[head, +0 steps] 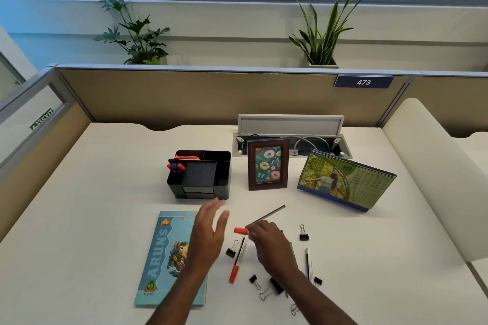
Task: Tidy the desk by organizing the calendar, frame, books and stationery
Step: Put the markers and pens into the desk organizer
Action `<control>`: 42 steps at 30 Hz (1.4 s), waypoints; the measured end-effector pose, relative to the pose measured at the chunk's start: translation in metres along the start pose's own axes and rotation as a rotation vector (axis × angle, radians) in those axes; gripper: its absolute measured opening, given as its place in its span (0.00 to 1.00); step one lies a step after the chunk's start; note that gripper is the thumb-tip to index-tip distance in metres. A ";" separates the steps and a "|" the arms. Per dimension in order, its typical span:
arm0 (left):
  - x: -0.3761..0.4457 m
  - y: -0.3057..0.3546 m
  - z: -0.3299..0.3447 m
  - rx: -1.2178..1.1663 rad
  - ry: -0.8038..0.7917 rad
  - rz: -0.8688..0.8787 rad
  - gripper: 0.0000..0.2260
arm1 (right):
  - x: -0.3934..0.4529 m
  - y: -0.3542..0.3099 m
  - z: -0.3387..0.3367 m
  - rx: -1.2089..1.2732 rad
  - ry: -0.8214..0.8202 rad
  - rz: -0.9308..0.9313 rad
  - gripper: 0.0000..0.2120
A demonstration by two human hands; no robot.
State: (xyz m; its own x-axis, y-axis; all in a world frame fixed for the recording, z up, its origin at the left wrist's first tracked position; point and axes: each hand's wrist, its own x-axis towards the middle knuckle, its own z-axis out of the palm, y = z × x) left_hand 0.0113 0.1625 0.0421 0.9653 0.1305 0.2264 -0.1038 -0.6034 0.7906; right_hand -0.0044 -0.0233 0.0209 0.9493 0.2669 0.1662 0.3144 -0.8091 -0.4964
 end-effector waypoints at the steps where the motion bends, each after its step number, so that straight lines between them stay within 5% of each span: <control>1: -0.006 0.008 0.001 -0.045 -0.016 -0.013 0.15 | 0.001 -0.004 -0.004 0.038 0.033 0.028 0.09; 13: 0.002 0.034 -0.007 -0.114 -0.053 0.086 0.10 | -0.004 -0.012 -0.012 0.252 0.081 0.111 0.18; 24: 0.139 0.000 -0.107 0.130 0.413 0.091 0.06 | -0.055 0.026 0.019 0.266 -0.050 0.240 0.14; 34: 0.164 -0.040 -0.101 0.356 0.285 -0.024 0.10 | -0.070 0.039 0.015 0.272 -0.057 0.342 0.15; 42: 0.163 -0.041 -0.092 0.574 0.209 0.000 0.06 | -0.089 0.056 0.007 0.228 0.112 0.512 0.11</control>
State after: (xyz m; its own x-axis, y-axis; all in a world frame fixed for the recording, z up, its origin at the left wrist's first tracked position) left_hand 0.1512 0.2808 0.0987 0.8916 0.2471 0.3795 0.0982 -0.9235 0.3707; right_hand -0.0714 -0.0886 -0.0277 0.9785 -0.1970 -0.0611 -0.1818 -0.6841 -0.7064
